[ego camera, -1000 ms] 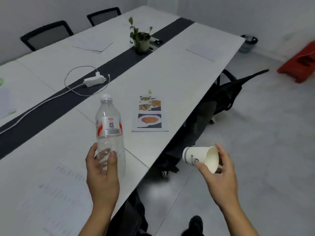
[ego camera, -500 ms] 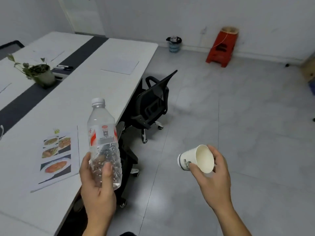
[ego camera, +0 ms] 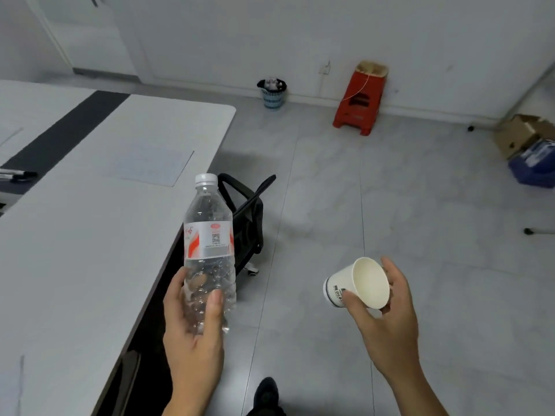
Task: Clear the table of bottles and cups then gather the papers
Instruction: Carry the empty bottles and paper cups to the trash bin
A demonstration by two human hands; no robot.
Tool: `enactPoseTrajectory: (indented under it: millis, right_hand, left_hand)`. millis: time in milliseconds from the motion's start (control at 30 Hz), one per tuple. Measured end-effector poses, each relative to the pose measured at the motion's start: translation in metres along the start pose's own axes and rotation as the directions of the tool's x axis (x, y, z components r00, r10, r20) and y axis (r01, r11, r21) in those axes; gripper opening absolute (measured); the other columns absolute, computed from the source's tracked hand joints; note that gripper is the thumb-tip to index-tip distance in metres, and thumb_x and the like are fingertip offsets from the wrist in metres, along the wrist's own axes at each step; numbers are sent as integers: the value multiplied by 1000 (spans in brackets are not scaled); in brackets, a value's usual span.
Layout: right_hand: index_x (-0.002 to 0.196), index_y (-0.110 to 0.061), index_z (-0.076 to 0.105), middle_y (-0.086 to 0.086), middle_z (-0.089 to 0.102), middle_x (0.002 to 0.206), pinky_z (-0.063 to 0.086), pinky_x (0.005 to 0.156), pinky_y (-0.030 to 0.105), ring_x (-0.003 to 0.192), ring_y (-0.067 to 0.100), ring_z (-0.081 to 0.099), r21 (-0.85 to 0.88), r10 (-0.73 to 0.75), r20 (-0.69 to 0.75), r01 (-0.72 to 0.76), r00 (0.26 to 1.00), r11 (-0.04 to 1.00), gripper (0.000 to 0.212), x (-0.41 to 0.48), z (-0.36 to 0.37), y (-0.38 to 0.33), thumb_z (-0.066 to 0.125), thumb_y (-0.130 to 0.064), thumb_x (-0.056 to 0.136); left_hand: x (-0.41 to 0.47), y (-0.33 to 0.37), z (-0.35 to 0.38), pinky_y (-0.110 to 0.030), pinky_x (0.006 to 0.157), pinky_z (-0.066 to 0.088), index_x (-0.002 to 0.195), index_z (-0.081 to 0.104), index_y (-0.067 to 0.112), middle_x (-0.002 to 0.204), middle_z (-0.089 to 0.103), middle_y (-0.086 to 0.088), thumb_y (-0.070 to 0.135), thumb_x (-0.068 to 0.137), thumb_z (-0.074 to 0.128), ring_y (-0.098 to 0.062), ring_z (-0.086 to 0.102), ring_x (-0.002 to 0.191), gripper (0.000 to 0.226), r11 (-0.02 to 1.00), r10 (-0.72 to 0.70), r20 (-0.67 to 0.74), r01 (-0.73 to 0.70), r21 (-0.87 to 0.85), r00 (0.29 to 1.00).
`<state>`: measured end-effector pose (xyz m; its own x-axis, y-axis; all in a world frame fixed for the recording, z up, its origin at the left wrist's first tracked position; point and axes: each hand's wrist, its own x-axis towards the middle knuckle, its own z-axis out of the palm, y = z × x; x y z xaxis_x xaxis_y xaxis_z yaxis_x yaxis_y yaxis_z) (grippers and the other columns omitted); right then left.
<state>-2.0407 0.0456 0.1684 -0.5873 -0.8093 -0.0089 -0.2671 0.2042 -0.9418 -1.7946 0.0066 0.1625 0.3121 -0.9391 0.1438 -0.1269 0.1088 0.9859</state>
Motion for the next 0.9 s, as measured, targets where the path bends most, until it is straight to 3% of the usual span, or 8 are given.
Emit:
enactPoseTrajectory:
  millis: [100,167,300,433,533,633,700,900]
  right_hand:
    - [140,-41,41,-13,51,136,49,94,32,118,11,55,-15,-18,-69,17,997,1000,80,67,-1,-13,85,-22,75]
    - [141,-42,41,-16,50,136,47,93,27,119,8,55,2,4,-117,-4,993,1000,82,106,-3,-15,86,-30,74]
    - [139,-46,41,-12,54,136,48,97,32,119,10,58,84,82,-219,-65,972,994,83,190,2,4,87,-29,73]
    - [135,-49,42,-10,55,136,50,102,42,118,13,59,141,136,-231,-105,963,984,80,301,19,32,85,-18,75]
    - [135,-48,44,-15,54,136,51,101,46,119,12,58,154,138,-193,-108,971,982,78,398,30,34,85,-32,71]
    - [137,-45,44,-19,53,135,51,101,45,119,9,58,142,113,-150,-92,982,986,80,494,41,12,79,-40,65]
    - [136,-47,44,-17,53,136,51,102,43,120,9,57,116,67,-114,-53,991,992,80,559,51,-6,79,-46,64]
    - [137,-47,43,-16,53,136,50,101,40,122,11,57,71,-27,38,24,999,997,82,727,108,-42,75,-54,62]
  left_hand:
    - [69,9,61,-13,83,50,137,44,45,126,64,5,51,82,62,-6,64,110,58,999,32,112,-34,17,993]
    - [109,16,104,-10,82,49,136,44,44,127,62,5,45,85,62,-3,63,110,54,998,57,174,-61,20,983]
    - [177,5,190,-27,88,52,137,45,43,130,61,3,47,85,62,-12,63,114,55,997,62,263,-71,25,963]
    - [240,-20,285,-10,81,50,138,46,34,124,63,15,29,93,66,0,63,109,50,997,59,279,-72,37,959]
    - [295,-19,353,-8,77,50,138,47,28,119,62,27,26,92,63,3,62,106,49,998,31,264,-43,40,964]
    - [357,-4,405,-17,83,53,138,48,31,126,64,6,48,85,66,-4,63,110,59,998,23,173,-32,50,985]
    - [398,4,434,-13,85,51,140,48,30,128,63,2,54,79,62,-4,63,112,67,997,41,119,-48,55,992]
    - [508,-8,505,-20,92,52,142,45,23,130,62,-3,39,85,64,-11,64,113,62,998,52,-45,-51,29,998]
